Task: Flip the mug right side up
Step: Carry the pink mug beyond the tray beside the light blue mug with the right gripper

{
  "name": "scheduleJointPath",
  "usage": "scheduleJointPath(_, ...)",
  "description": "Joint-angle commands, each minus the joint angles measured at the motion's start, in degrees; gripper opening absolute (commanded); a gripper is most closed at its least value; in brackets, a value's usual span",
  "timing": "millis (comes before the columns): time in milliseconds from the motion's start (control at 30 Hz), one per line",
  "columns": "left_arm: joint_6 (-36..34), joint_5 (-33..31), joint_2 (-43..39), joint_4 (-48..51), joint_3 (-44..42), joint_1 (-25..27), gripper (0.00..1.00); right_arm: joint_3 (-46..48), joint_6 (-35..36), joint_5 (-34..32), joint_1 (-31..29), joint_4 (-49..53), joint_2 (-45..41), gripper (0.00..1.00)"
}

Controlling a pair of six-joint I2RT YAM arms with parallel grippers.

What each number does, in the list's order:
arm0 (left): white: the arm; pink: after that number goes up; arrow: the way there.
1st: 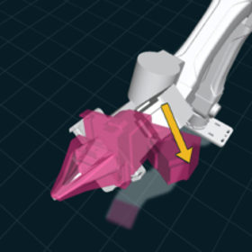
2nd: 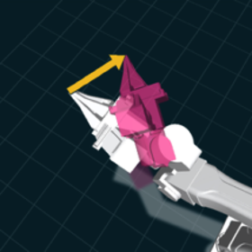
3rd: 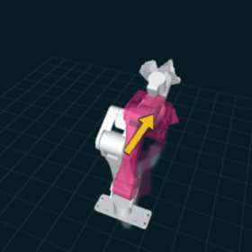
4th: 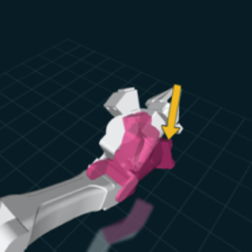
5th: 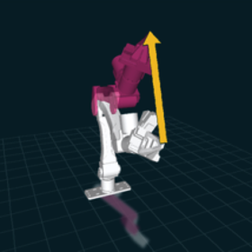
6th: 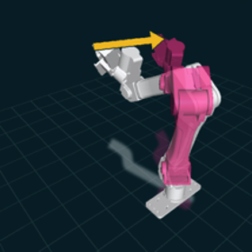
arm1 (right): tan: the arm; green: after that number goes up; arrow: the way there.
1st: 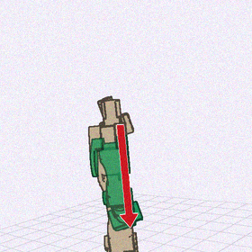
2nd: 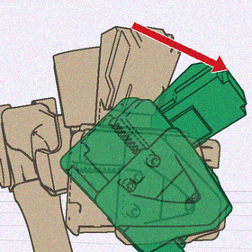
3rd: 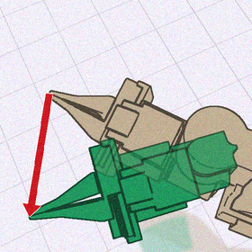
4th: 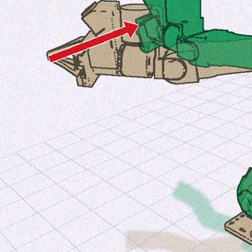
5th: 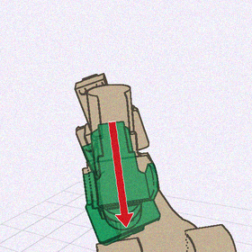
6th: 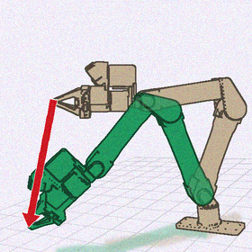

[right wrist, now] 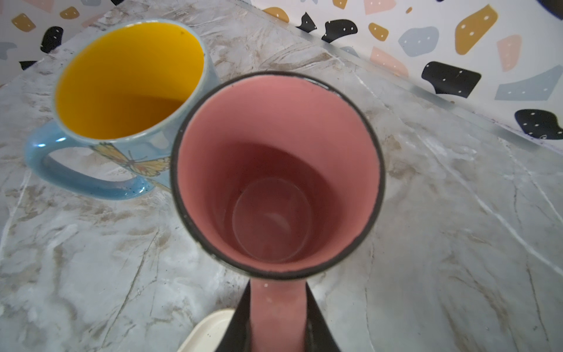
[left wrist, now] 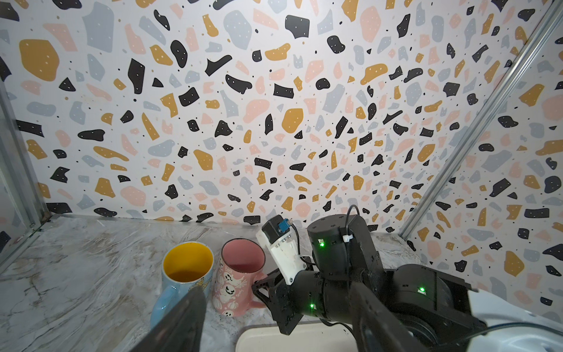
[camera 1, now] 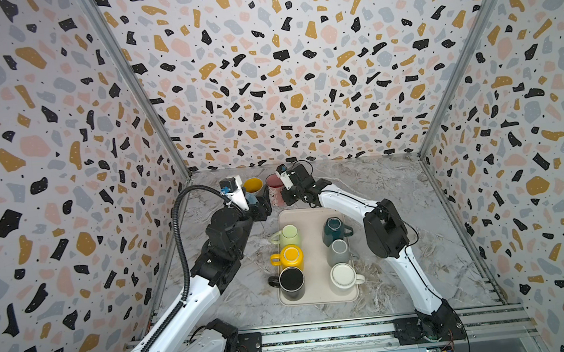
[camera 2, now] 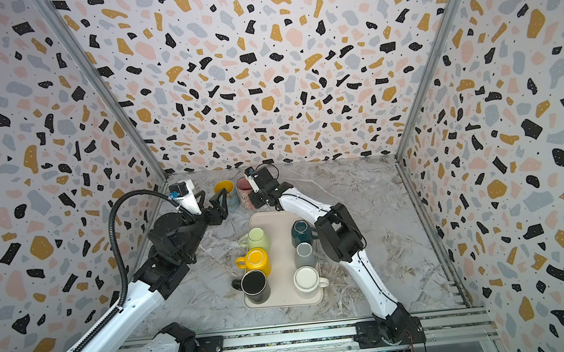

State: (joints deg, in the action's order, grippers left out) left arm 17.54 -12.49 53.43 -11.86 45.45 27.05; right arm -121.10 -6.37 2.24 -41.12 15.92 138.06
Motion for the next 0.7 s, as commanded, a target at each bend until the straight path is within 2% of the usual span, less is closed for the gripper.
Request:
scheduleJointPath(0, -0.80, 0.30, -0.34, -2.12, -0.18, -0.41, 0.75, -3.72, 0.18, -0.81, -0.56, -3.24, -2.42, 0.00)
scheduleJointPath(667, -0.33, -0.28, -0.95, -2.12, -1.04, -0.60, 0.76, -1.10, -0.35, -0.84, -1.41, -1.39, -3.55, 0.37)
